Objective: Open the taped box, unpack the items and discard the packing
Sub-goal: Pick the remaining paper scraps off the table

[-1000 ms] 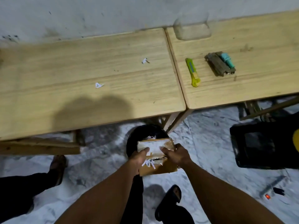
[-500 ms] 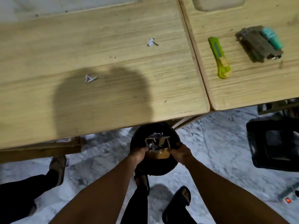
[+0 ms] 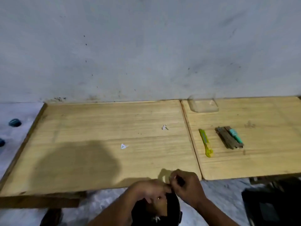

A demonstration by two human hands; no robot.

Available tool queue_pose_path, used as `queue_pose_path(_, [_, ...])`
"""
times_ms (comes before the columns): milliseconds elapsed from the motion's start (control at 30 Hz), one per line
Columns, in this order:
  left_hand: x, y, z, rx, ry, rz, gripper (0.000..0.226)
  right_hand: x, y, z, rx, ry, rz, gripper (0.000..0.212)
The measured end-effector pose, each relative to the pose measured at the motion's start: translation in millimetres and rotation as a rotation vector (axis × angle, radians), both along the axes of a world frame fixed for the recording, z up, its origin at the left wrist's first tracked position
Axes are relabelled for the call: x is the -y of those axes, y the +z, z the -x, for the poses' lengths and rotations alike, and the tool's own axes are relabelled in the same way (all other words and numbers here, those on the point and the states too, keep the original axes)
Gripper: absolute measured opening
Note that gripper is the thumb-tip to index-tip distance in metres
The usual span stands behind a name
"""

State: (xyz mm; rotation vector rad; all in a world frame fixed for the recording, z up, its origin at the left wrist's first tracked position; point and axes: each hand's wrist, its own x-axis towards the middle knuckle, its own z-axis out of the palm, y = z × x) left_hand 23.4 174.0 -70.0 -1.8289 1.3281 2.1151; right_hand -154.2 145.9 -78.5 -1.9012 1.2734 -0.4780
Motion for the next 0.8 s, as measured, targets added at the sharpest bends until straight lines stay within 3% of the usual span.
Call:
queue_pose_path(67, [38, 25, -27, -0.086, 0.166, 0.083, 0.031, 41, 16, -10, 0.013, -0.083, 0.082, 0.009])
queue_pose_path(133, [72, 40, -55, -0.110, 0.432, 0.294, 0.017, 77, 24, -21, 0.005, -0.145, 0.085, 0.019])
queue_pose_path(233, [113, 36, -100, 0.230, 0.585, 0.643, 0.026, 117, 18, -33, -0.056, -0.179, 0.031, 0.037])
queue_pose_path(367, [133, -18, -159, 0.650, 0.535, 0.868, 0.048, 156, -9, -47, -0.214, -0.087, -0.042, 0.059])
queue_pose_path(433, [131, -49, -185, 0.799, 0.464, 0.880, 0.058, 170, -19, -56, -0.264, -0.037, -0.044, 0.064])
queue_pose_path(567, [106, -95, -228, 1.038, 0.199, 0.723, 0.064, 192, -32, -75, -0.301, 0.012, 0.037, 0.065])
queue_pose_path(633, [98, -101, -236, 1.049, 0.240, 0.778, 0.062, 203, -42, -84, -0.322, 0.037, 0.075, 0.053])
queue_pose_path(700, [96, -101, -234, 1.068, 0.235, 0.827, 0.065, 209, -49, -90, -0.378, 0.058, 0.165, 0.028])
queue_pose_path(800, [95, -106, -235, 1.063, 0.242, 0.802, 0.066, 211, -56, -103, -0.324, -0.065, 0.159, 0.015])
